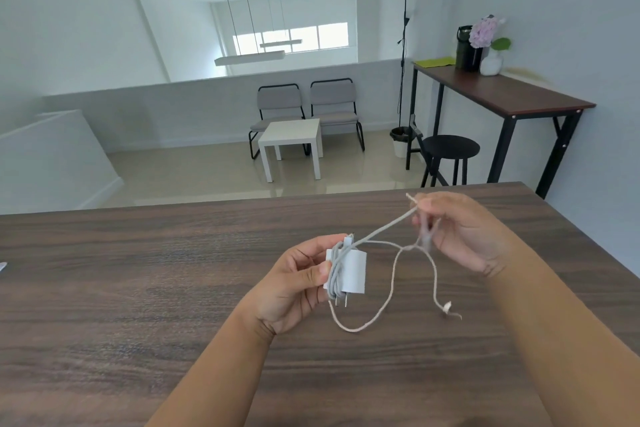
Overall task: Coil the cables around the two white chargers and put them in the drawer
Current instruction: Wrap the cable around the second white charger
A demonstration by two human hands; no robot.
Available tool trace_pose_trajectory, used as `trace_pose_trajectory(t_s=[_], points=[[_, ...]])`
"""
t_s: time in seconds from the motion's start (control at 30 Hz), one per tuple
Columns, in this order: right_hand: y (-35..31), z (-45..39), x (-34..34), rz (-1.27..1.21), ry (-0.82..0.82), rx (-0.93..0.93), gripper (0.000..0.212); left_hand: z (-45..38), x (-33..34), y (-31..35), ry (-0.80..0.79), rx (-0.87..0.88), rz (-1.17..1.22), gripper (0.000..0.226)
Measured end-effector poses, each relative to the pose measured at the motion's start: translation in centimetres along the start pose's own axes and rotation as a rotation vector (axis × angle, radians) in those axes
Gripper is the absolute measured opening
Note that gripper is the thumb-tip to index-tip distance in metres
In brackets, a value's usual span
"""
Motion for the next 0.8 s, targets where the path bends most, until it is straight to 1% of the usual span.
trace_pose_trajectory(t_s=[0.03, 0.07, 0.13, 0.2, 0.23, 0.3, 0.37, 0.4, 0.43, 0.5, 0.57, 0.63, 0.7, 0.77, 0.8], points=[[-0.4, 0.0, -0.9, 0.03, 0.063, 0.006, 0.024, -0.1, -0.5, 0.1, 0.018, 0.011, 0.015, 0.058], [-0.9, 0.1, -1.9, 0.047, 0.122, 0.009, 0.025, -0.1, -1.0, 0.3, 0.039, 0.024, 0.029, 0.06], [-1.6, 0.3, -3.8, 0.066, 0.188, 0.012, 0.043, 0.0, -1.9, 0.7, 0.072, 0.048, 0.048, 0.064], [-2.2, 0.6, -5.0, 0.065, 0.199, 0.012, 0.049, 0.1, -2.3, 1.1, 0.088, 0.07, 0.068, 0.066], [-2.5, 0.6, -5.4, 0.052, 0.2, 0.005, 0.048, 0.2, -2.2, 1.2, 0.084, 0.083, 0.084, 0.065], [-2.9, 0.7, -6.3, -0.043, 0.254, -0.012, 0.04, 0.1, -1.9, 1.3, 0.075, 0.098, 0.128, 0.064], [-2.5, 0.6, -7.4, -0.149, 0.366, -0.002, 0.026, -0.1, -1.3, 1.2, 0.061, 0.098, 0.155, 0.064], [-2.2, 0.7, -7.9, -0.125, 0.437, 0.006, 0.024, -0.3, -0.9, 1.1, 0.046, 0.092, 0.162, 0.064], [-2.0, 0.9, -8.4, -0.013, 0.507, 0.01, 0.03, -0.4, -0.6, 1.0, 0.033, 0.083, 0.168, 0.065], [-2.1, 1.2, -8.9, 0.352, 0.635, -0.024, 0.044, -0.6, -0.1, 0.8, 0.004, 0.065, 0.193, 0.065], [-2.3, 1.6, -8.3, 0.656, 0.697, -0.07, 0.046, -0.6, 0.9, 0.8, -0.05, 0.053, 0.236, 0.066], [-1.3, 1.4, -7.6, 0.867, 0.695, -0.034, 0.044, -0.7, 2.0, 0.9, -0.12, 0.055, 0.272, 0.068], [0.7, 1.0, -6.7, 0.998, 0.641, 0.031, 0.034, -0.9, 3.1, 1.3, -0.174, 0.075, 0.305, 0.071], [3.1, 0.7, -5.9, 1.047, 0.584, 0.053, 0.026, -1.2, 3.4, 1.8, -0.153, 0.109, 0.317, 0.073], [4.1, 0.7, -5.3, 1.08, 0.559, 0.038, 0.025, -1.4, 3.4, 2.1, -0.137, 0.132, 0.327, 0.073]])
Point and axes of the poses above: each hand's wrist, its own z-axis away from the middle knuckle, its own x-axis out of the palm, y = z × x, the point moved 8 cm from there along -z, towards the middle knuckle, and after that the axes turned 1 degree about -x, right-handed, at the moved point
